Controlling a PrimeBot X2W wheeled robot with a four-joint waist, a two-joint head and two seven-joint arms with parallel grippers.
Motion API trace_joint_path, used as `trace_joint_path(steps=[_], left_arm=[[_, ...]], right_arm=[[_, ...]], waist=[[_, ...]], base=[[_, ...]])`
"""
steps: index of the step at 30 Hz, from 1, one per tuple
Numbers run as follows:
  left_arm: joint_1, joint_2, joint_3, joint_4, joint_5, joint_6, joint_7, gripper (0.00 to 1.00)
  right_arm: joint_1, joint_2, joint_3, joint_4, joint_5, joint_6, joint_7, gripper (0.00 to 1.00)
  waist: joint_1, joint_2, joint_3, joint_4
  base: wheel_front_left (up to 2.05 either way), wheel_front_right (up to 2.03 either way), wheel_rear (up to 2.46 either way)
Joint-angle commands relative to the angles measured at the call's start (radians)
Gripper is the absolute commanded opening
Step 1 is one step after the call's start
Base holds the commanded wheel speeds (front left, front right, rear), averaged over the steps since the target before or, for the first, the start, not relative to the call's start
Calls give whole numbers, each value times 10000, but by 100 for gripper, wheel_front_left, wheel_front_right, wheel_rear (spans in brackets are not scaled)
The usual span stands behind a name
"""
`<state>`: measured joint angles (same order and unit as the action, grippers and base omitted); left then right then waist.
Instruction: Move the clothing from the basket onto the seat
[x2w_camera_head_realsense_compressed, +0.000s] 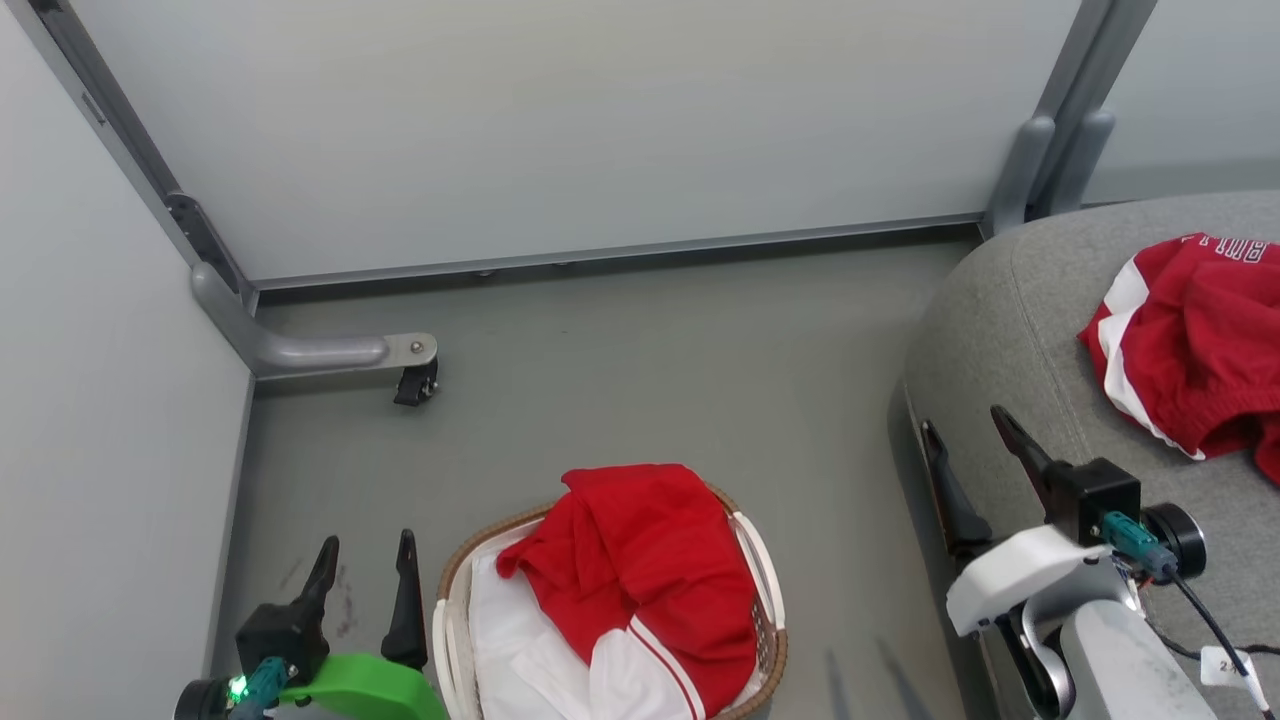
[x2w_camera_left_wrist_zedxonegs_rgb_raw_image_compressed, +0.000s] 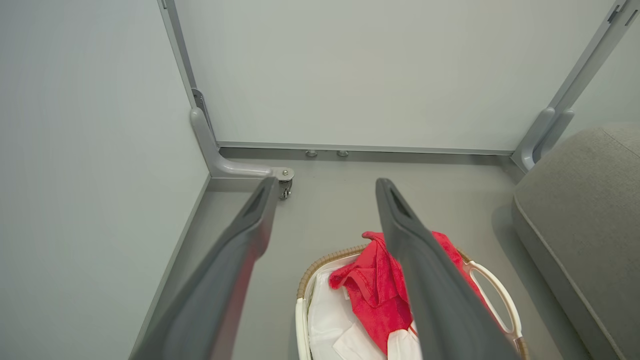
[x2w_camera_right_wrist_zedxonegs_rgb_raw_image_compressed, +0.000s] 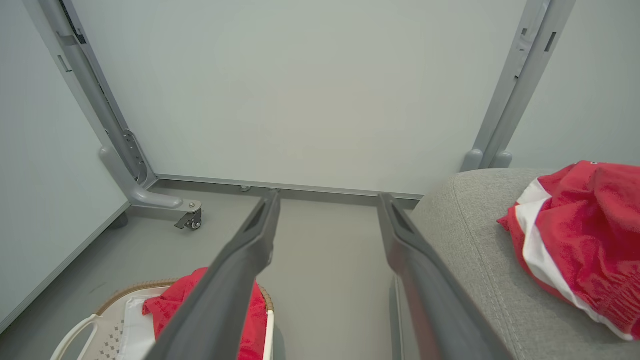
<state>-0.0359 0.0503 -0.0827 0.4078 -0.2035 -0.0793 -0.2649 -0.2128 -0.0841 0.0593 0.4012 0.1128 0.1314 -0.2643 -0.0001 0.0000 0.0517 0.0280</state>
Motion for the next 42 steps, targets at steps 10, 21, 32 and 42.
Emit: trace_joint_path(steps=[10, 21, 32, 42], left_arm=[[-2032, 24, -593, 706, -346, -381, 9, 100], [-3997, 312, -1400, 1594, -262, -518, 9, 100], [-5288, 1386, -2770, 2797, -1032, -513, 7, 100], [-5939, 2220, -4035, 3710, -1534, -515, 7, 100]], right_arm=[[-1829, 209, 592, -879, -367, -15, -3, 100], [-3342, 323, 1262, -1607, 22, -14, -3, 100], [-4275, 330, 1843, -2405, 905, -14, -3, 100], [-4632, 332, 2243, -2975, 1775, -14, -3, 100]], waist=[[1, 0, 2753, -1122], [1, 0, 4912, -2125], [1, 0, 6664, -3322], [1, 0, 7861, -4133]], base=[[0, 0, 0], [0, 0, 0], [0, 0, 0], [0, 0, 0]])
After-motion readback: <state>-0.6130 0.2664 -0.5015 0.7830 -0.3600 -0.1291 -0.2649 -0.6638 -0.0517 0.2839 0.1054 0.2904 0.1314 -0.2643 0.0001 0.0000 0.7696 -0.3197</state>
